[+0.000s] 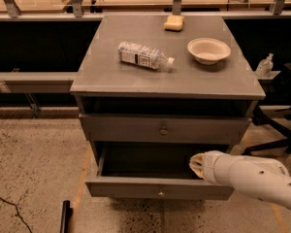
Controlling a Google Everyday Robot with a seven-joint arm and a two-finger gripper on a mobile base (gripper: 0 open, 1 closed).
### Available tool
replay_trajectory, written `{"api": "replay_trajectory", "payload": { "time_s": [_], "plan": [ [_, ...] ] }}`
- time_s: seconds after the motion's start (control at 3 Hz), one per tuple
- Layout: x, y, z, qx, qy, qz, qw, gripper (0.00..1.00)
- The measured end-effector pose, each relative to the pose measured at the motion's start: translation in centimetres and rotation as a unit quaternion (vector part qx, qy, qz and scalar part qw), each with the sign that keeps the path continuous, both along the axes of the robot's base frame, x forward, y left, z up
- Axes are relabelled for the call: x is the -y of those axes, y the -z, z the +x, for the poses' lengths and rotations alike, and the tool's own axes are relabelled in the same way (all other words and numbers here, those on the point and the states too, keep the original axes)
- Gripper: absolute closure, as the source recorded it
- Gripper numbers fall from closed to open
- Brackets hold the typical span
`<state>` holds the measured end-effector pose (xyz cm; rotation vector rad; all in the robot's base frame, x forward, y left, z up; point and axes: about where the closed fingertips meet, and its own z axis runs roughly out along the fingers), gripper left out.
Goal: Open middle drawer
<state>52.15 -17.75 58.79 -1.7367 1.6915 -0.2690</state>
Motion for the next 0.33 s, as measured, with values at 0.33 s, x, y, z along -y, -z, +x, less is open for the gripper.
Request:
{"api": "replay_trajectory", "payload": {
  "time_s": [0.33],
  "plan": [
    [-1.63,-2.53,-1.17,0.0,0.001,0.054,0.9985,1.0]
  ]
}}
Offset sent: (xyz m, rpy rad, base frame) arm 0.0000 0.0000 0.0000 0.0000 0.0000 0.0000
